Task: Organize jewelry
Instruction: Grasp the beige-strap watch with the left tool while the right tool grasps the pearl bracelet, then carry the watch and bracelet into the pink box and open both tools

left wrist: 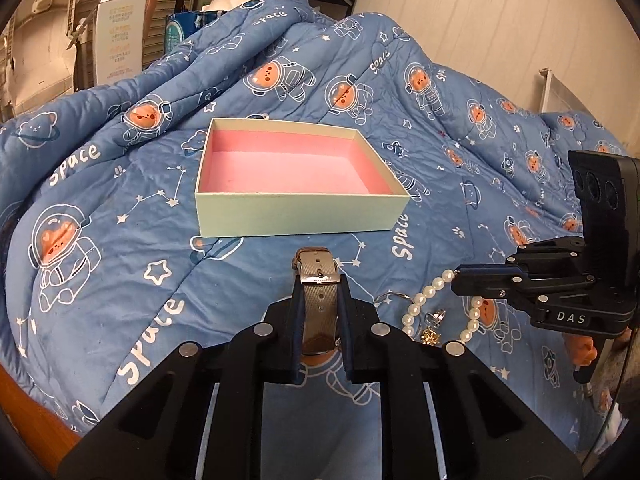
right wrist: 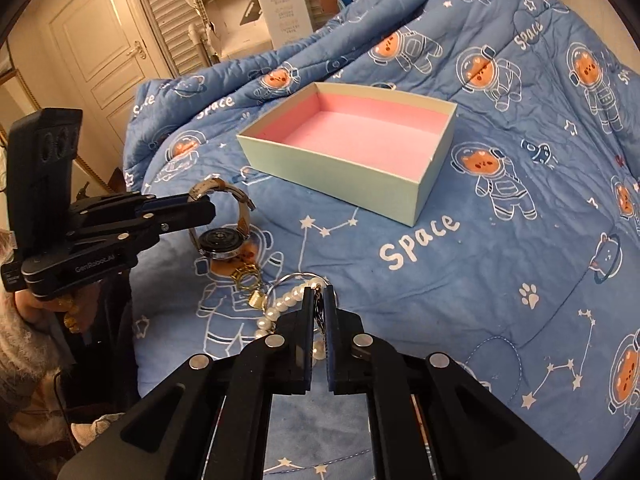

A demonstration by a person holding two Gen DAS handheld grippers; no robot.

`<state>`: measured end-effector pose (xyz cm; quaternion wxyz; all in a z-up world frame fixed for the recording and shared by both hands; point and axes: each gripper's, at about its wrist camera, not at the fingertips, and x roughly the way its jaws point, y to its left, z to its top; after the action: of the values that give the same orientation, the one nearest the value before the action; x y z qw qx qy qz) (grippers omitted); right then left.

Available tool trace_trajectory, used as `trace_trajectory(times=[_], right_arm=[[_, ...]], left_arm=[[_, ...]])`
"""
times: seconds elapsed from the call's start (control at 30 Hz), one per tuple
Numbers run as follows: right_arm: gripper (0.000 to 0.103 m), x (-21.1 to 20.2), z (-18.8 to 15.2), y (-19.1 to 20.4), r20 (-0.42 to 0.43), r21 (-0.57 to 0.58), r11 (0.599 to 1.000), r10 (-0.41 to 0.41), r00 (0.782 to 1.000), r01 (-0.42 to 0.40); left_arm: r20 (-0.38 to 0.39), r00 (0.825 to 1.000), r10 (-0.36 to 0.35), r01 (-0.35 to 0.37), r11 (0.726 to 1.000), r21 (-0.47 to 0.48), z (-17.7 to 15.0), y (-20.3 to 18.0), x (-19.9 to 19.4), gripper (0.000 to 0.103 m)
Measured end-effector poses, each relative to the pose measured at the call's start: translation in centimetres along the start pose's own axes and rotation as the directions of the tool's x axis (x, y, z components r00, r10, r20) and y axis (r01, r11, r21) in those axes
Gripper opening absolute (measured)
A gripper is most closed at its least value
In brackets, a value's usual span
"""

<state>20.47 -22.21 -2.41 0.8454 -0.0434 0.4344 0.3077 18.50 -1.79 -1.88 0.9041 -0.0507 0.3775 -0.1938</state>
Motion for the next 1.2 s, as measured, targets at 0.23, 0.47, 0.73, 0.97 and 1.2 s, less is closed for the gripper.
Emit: trace_trajectory(times=[0.23, 0.47, 0.73, 0.97, 1.2], right_arm=[[0.005, -2.1, 1.9, 0.8, 0.048, -0.003, 0.998, 0.056, 0.997, -0.055], [0.005, -2.5, 4.8, 0.3, 0.088, 0.005, 0.999, 0.035, 0.996, -0.036], [0.005, -1.5, 9.6, -1.2, 0.137, 0.017, 1.000, -0.013, 0.991, 0.011], [0.005, 2.0, 13.9, -4.0, 0.134, 0.092, 0.994, -0.071, 0.988, 0.059], [0.005, 7.4, 15.8, -7.3, 0.069, 0.231, 0.971, -0.075, 0.995, 0.058]], left_arm=[[0.018, 0.998, -0.066, 0.067, 0.998, -0.008, 1.0, -0.1, -1.6, 0.015], [0.032, 0.998, -0.048, 0.047, 0.998, 0.036, 3.4, 0.1, -1.6, 0.015], [0.032, 0.999, -0.024, 0.022, 0.998, 0.061, 8.1, 0.7, 0.0, 0.015], [0.025, 0.998, 0.052, -0.054, 0.995, 0.082, 12.6, 1.2, 4.1, 0.015], [-0.011, 0.994, 0.113, -0.113, 0.993, 0.026, 14.4, 3.2, 9.3, 0.015]])
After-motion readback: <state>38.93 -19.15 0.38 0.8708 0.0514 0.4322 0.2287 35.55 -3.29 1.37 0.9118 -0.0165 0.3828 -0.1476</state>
